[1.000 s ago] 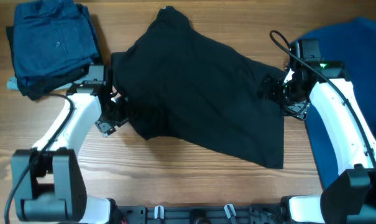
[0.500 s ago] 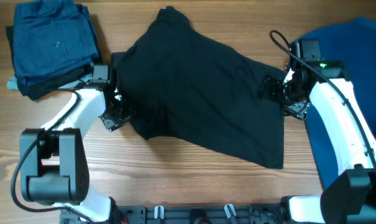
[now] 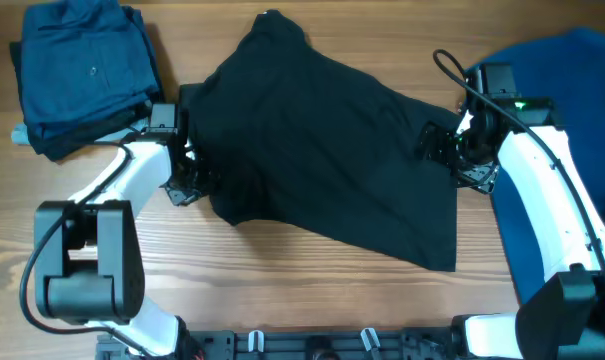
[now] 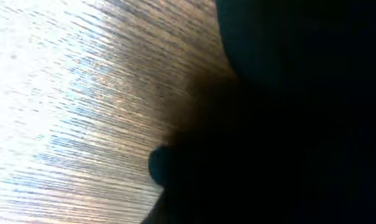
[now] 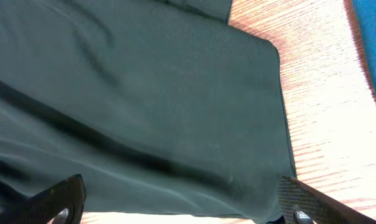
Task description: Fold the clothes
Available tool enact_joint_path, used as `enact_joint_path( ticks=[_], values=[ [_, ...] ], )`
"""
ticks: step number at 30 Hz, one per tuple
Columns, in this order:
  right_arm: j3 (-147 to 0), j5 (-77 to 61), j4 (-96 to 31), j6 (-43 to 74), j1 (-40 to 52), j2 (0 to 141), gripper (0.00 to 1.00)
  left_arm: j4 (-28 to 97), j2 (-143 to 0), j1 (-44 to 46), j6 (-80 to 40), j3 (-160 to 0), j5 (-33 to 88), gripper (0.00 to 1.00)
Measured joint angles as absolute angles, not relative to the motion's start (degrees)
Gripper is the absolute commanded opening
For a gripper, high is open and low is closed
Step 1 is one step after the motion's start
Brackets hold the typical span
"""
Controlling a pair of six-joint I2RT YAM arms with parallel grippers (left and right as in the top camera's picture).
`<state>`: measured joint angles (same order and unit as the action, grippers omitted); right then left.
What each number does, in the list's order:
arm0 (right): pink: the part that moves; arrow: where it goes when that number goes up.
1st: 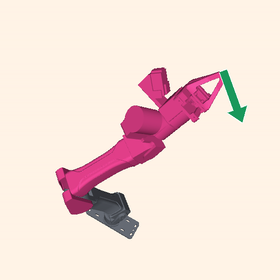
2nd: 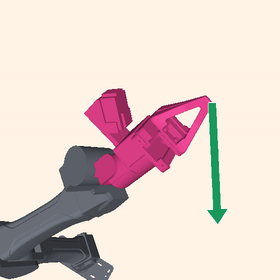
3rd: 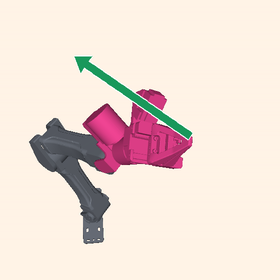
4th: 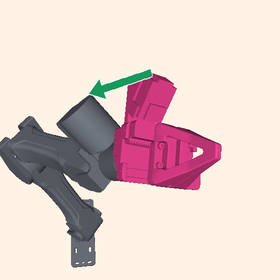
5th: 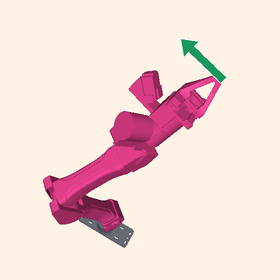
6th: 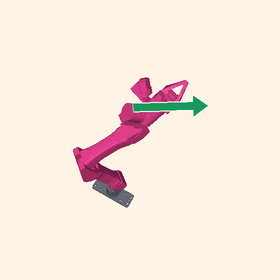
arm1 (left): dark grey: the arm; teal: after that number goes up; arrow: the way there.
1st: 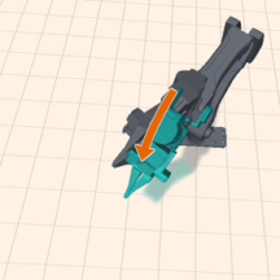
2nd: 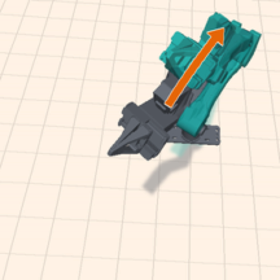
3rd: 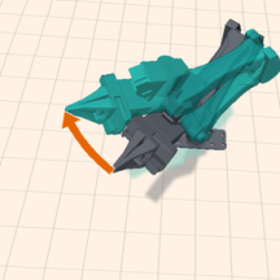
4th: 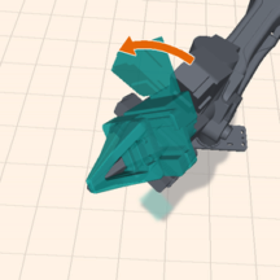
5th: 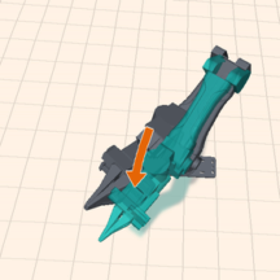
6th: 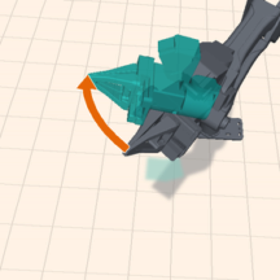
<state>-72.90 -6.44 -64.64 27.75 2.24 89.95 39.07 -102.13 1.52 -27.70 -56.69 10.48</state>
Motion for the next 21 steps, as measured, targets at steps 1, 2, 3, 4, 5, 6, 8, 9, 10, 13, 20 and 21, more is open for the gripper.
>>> enact_joint_path(
  ticks=[1, 2, 3, 4, 5, 6, 8, 9, 10, 13, 20, 21],
  values=[
    [-72.90, -6.44, -64.64, 27.73, 2.24, 89.95, 0.99, 39.35, -102.13, 1.52, -27.75, -56.71, 10.33, 0.04],
    [-72.90, -6.44, -64.64, 27.75, 2.24, 89.95, 0.99, 40.34, -102.13, 1.52, -28.05, -56.82, 9.67, 0.04],
    [-72.90, -6.44, -64.64, 27.75, 2.24, 89.97, 0.99, 41.85, -102.10, 1.52, -28.60, -56.95, 8.71, 0.04],
    [-72.90, -6.44, -64.60, 27.73, 2.24, 89.95, 0.99, 43.44, -102.06, 1.52, -29.02, -57.12, 7.68, 0.04],
    [-72.90, -6.46, -64.55, 27.75, 2.24, 89.97, 1.00, 45.47, -101.97, 1.52, -29.39, -57.23, 6.52, 0.04],
    [-72.90, -6.44, -64.42, 27.75, 2.24, 89.95, 0.99, 46.87, -101.80, 1.52, -29.71, -57.23, 5.61, 0.04],
    [-72.90, -6.44, -63.99, 27.75, 2.24, 89.97, 0.99, 50.13, -101.34, 1.52, -30.92, -57.32, 3.79, 0.04],
    [-72.90, -6.44, -63.99, 27.75, 2.24, 89.95, 0.99, 51.77, -100.86, 1.48, -31.79, -57.32, 2.76, 0.04],
    [-72.90, -6.44, -63.94, 27.73, 2.24, 89.95, 0.99, 53.80, -100.05, 1.37, -33.19, -57.43, 1.39, 0.04],
    [-72.90, -6.44, -63.64, 27.73, 2.24, 89.95, 0.99, 59.20, -97.01, 0.54, -37.08, -58.15, -1.39, 0.04],
    [-72.90, -6.46, -62.59, 27.75, 2.24, 89.95, 1.00, 70.43, -92.14, -4.21, -42.46, -58.74, -4.49, 0.04],
    [-72.90, -6.44, -62.48, 27.75, 2.24, 89.95, 1.00, 71.79, -92.12, -4.47, -43.27, -58.81, -5.04, 0.04]
  ],
)
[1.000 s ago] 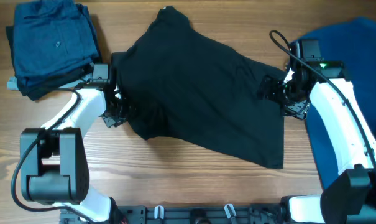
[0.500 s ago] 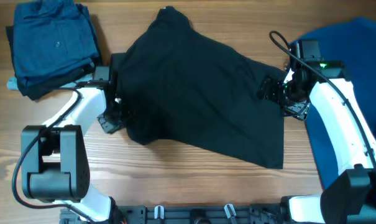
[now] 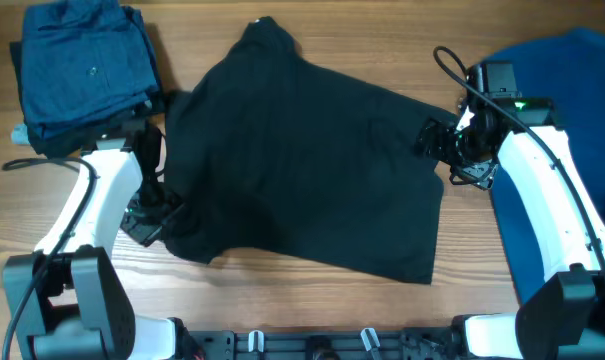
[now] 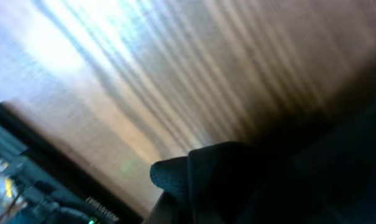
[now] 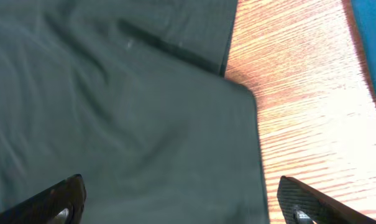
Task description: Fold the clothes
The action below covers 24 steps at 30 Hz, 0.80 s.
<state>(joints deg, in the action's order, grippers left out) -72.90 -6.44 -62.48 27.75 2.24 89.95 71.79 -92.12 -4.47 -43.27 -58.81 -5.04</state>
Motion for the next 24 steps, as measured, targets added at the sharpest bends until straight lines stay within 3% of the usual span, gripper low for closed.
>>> enact_joint_path(
  ticks=[2, 8, 9, 11, 12, 13, 14, 15, 17, 18, 22, 24],
  values=[
    [-72.90, -6.44, -62.02, 27.75, 2.24, 89.95, 0.99, 74.48, -92.12, -4.62, -44.51, -58.81, -6.07, 0.20],
    [-72.90, -7.22, -59.09, 27.73, 2.24, 89.97, 0.99, 76.49, -92.12, -4.62, -46.00, -58.87, -8.38, 0.17],
    [-72.90, -7.66, -58.17, 27.75, 2.24, 89.97, 1.00, 77.49, -92.12, -4.62, -46.35, -59.40, -9.30, 0.24],
    [-72.90, -8.38, -56.58, 27.75, 2.24, 89.95, 0.99, 79.81, -91.94, -4.62, -47.44, -61.76, -11.29, 0.71],
    [-72.90, -8.78, -55.13, 27.73, 2.24, 89.97, 0.98, 81.30, -91.94, -4.62, -47.79, -63.00, -12.10, 0.78],
    [-72.90, -9.06, -53.78, 27.75, 2.24, 89.97, 0.89, 82.87, -91.79, -4.62, -48.21, -65.52, -13.32, 0.80],
    [-72.90, -9.56, -51.75, 27.40, 2.24, 89.95, 0.57, 82.83, -91.59, -4.62, -48.34, -66.89, -13.85, 0.79],
    [-72.90, -10.17, -50.19, 27.55, 2.24, 89.97, 0.40, 82.35, -91.22, -4.62, -48.77, -69.54, -14.74, 0.77],
    [-72.90, -10.76, -47.51, 27.33, 2.24, 89.97, 0.21, 78.85, -91.02, -4.60, -48.56, -70.46, -14.24, 0.78],
    [-72.90, -10.90, -45.87, 27.33, 2.24, 90.00, 0.15, 74.41, -91.00, -4.45, -47.22, -70.46, -12.75, 0.79],
    [-72.95, -10.66, -42.65, 29.08, 2.24, 92.40, 0.07, 55.66, -91.07, -1.43, -38.57, -70.89, -3.11, 0.86],
    [-72.97, -10.46, -40.47, 29.50, 2.24, 96.49, 0.04, 48.84, -91.07, 1.13, -35.09, -71.05, 0.78, 0.84]
  ],
)
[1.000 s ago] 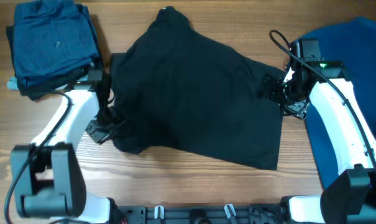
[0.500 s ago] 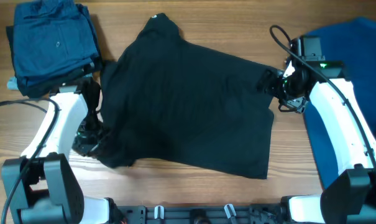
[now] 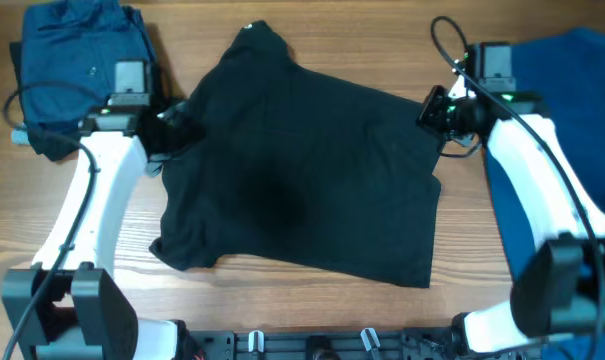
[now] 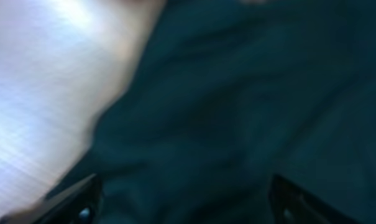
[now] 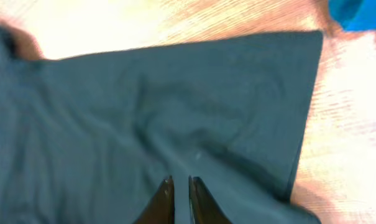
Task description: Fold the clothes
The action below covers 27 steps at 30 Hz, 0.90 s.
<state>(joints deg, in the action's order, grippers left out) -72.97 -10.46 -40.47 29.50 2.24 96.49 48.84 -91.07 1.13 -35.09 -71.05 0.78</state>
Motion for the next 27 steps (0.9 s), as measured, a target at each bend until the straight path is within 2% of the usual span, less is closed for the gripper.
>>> enact_joint_path(
  ticks=[7, 11, 16, 27],
  values=[
    [-73.73, -10.48, -36.18, 29.74, 0.95, 109.08, 0.04, 45.95, -96.49, 4.93, -31.90, -71.20, 5.13, 0.84],
    [-74.19, -10.44, -34.11, 29.74, 0.54, 111.61, 0.04, 43.44, -101.47, 4.93, -31.73, -71.22, 5.52, 0.83],
    [-74.41, -9.02, -32.53, 29.74, 0.54, 114.06, 0.04, 40.88, -104.60, 4.93, -31.29, -71.20, 5.67, 1.00],
    [-75.50, -7.31, -25.58, 29.95, -0.54, 117.89, 0.04, 40.66, -104.64, 4.93, -31.09, -71.20, 5.91, 1.00]
  ],
)
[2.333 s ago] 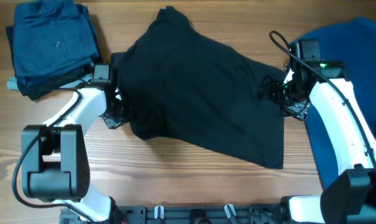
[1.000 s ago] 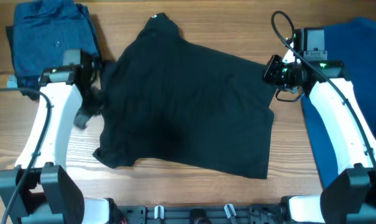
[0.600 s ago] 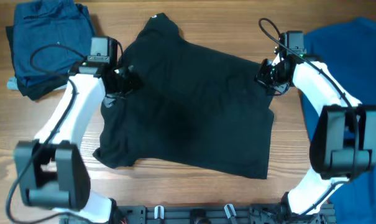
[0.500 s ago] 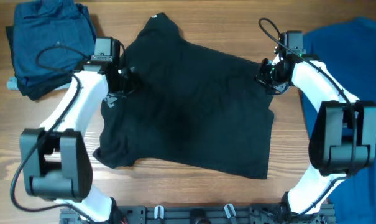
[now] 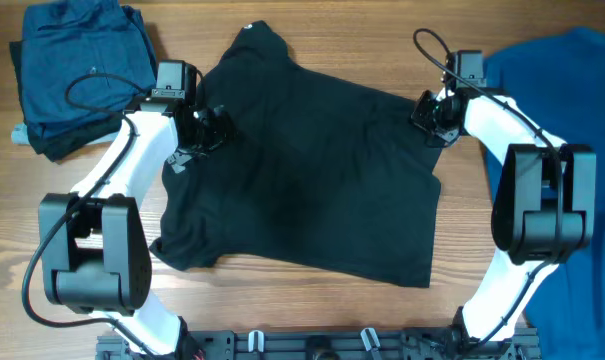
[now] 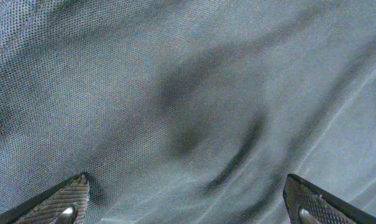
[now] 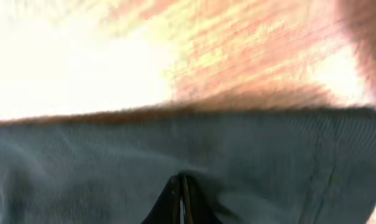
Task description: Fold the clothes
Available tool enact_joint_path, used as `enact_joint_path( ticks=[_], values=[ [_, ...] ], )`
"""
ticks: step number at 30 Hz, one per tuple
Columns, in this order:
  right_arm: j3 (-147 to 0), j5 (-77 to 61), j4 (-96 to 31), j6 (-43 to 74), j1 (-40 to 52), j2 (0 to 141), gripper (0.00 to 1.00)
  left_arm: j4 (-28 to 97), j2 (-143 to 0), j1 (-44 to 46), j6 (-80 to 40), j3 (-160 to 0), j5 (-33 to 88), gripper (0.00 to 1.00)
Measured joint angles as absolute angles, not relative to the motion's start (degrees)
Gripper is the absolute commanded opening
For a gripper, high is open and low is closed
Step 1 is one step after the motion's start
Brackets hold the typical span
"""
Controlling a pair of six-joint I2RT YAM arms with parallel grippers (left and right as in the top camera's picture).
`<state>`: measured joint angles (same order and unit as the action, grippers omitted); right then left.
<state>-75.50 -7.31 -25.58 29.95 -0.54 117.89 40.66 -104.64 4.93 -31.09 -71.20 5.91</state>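
Observation:
The black shirt (image 5: 302,170) lies spread flat across the middle of the table, collar toward the far edge. My left gripper (image 5: 200,130) hovers low over the shirt's left sleeve area. It is open, its fingers (image 6: 66,200) spread wide and only dark fabric (image 6: 194,106) between them. My right gripper (image 5: 429,112) is at the shirt's far right corner. In the right wrist view this gripper (image 7: 180,188) is shut, its tips touching the cloth (image 7: 82,168) just inside the hem, with bare wood beyond.
A folded pile of dark blue garments (image 5: 77,70) sits at the far left corner. A bright blue cloth (image 5: 572,150) covers the right side. Wooden table (image 5: 472,260) shows in front and to the right of the shirt. The right arm's cable (image 5: 432,50) loops above it.
My left gripper has moved right from the shirt's left edge to low over the sleeve, still open. My right gripper has dropped onto the far right corner, still shut. The shirt has not moved.
First my left gripper was shut on the shirt's left edge, my right open at its right edge, the shirt lying skewed. Then the shirt had shifted left. Later the left gripper was open near the far left, the right shut above the corner, and both are now low on the flat shirt.

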Motion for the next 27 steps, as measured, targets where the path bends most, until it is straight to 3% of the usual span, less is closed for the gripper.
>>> enact_joint_path(
  ticks=[22, 24, 26, 27],
  values=[
    [-80.86, -1.10, -11.55, 29.50, -4.97, 124.64, 0.08, 41.06, -104.64, 4.93, -31.09, -71.22, 5.91, 1.00],
    [-83.00, -0.43, -13.82, 29.02, -4.97, 125.43, 0.19, 40.64, -104.64, 4.93, -31.07, -71.22, 5.91, 0.99],
    [-87.53, 0.78, -20.01, 27.88, -4.99, 126.45, 0.68, 39.51, -104.64, 4.93, -30.13, -71.22, 6.02, 0.99],
    [-90.11, 1.34, -24.67, 27.53, -5.08, 126.82, 0.79, 39.16, -104.64, 4.93, -29.56, -71.22, 6.13, 1.00]
  ],
)
